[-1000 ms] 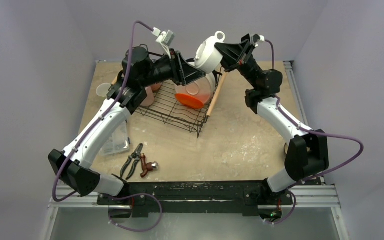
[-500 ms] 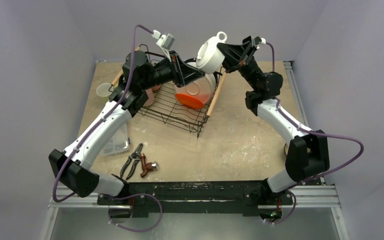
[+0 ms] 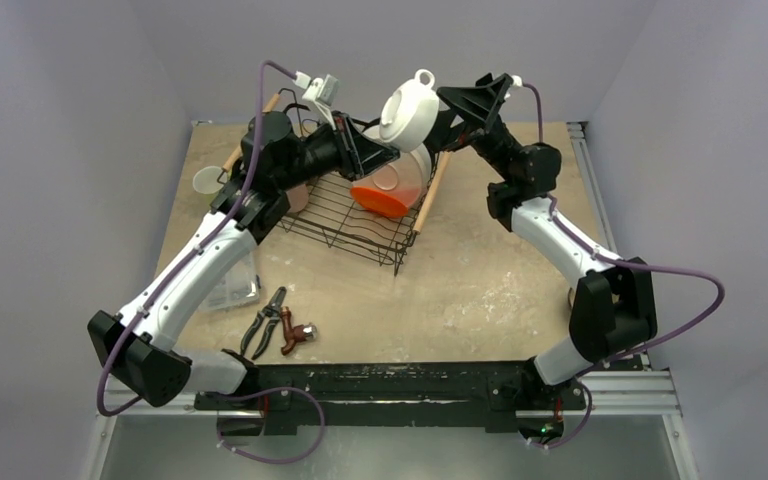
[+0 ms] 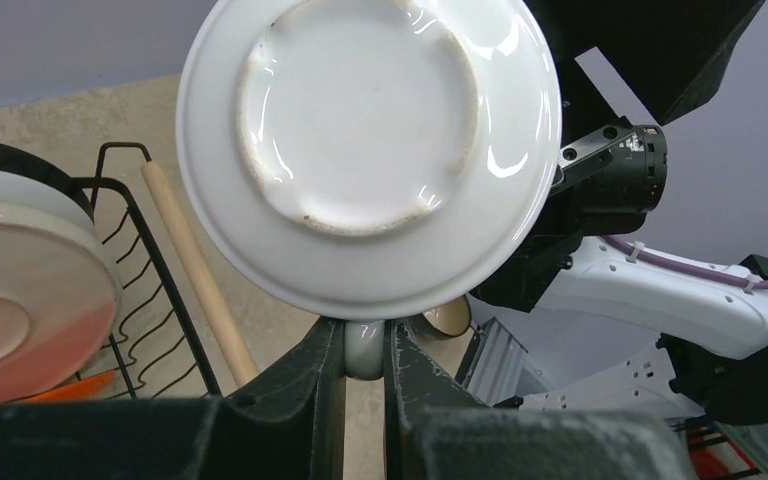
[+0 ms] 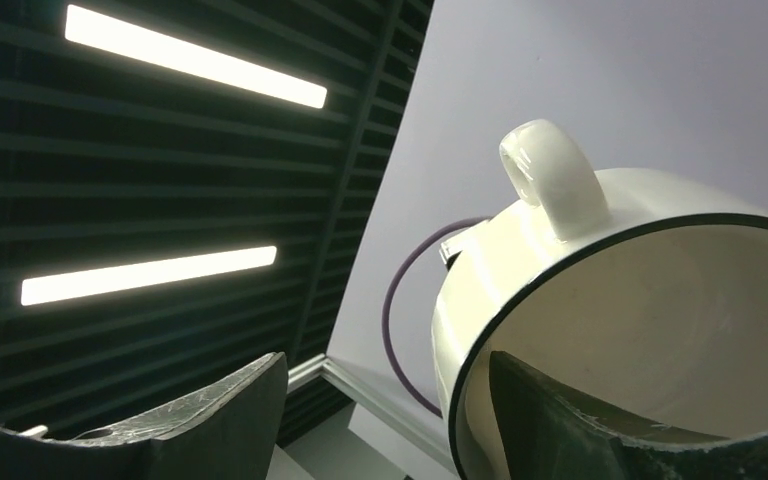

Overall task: Load the mixed dishes into the dish rack
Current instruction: Turn the bowl upside down on the dish rack.

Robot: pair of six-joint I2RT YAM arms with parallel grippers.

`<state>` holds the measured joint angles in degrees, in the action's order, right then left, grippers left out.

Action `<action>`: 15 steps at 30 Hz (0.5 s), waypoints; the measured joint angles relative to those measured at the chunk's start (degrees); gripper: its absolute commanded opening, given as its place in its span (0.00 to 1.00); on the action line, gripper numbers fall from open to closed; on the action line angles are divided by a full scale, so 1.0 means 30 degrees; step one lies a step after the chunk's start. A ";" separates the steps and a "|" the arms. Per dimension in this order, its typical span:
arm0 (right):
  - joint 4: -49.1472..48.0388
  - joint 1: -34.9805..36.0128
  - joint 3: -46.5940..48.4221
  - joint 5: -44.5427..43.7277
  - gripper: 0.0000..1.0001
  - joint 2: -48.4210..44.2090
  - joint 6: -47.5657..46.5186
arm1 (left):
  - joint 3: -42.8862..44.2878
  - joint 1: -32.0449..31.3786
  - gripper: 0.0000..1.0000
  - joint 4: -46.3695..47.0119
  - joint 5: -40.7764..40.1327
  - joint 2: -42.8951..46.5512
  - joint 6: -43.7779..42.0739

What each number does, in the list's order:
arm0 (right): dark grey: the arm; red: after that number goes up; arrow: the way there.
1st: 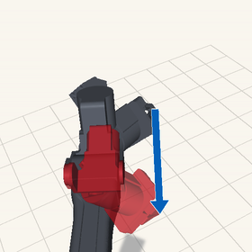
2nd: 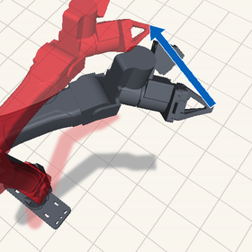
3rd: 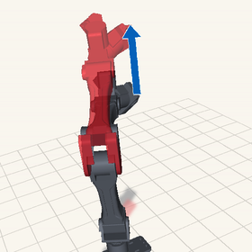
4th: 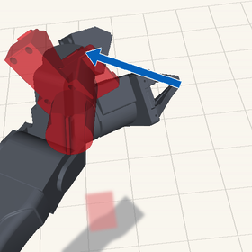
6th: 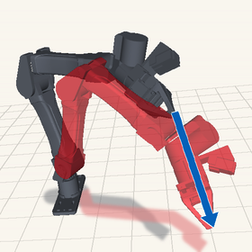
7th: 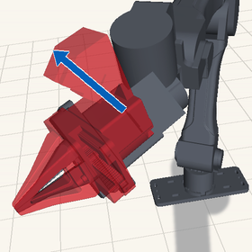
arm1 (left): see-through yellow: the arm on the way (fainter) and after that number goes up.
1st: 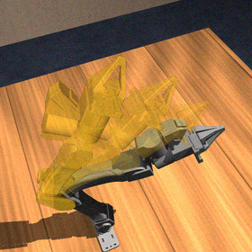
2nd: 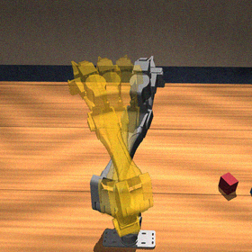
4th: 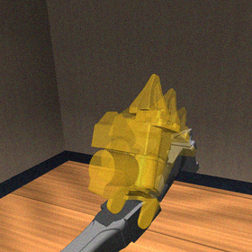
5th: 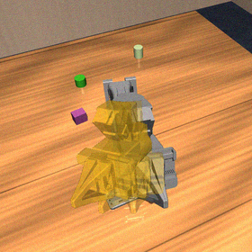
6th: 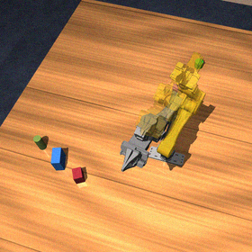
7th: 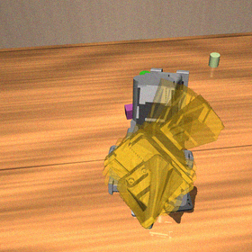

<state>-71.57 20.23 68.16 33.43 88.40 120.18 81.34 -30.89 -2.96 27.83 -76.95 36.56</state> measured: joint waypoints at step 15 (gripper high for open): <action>0.1246 -0.0029 0.1086 0.1749 0.93 0.1086 0.0000 | -0.0889 0.0750 0.00 0.0182 -0.0182 0.1719 0.2557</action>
<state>-67.83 20.14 71.42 38.68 91.66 120.18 78.67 -28.64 -2.42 27.29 -71.79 44.23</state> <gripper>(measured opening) 0.874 0.107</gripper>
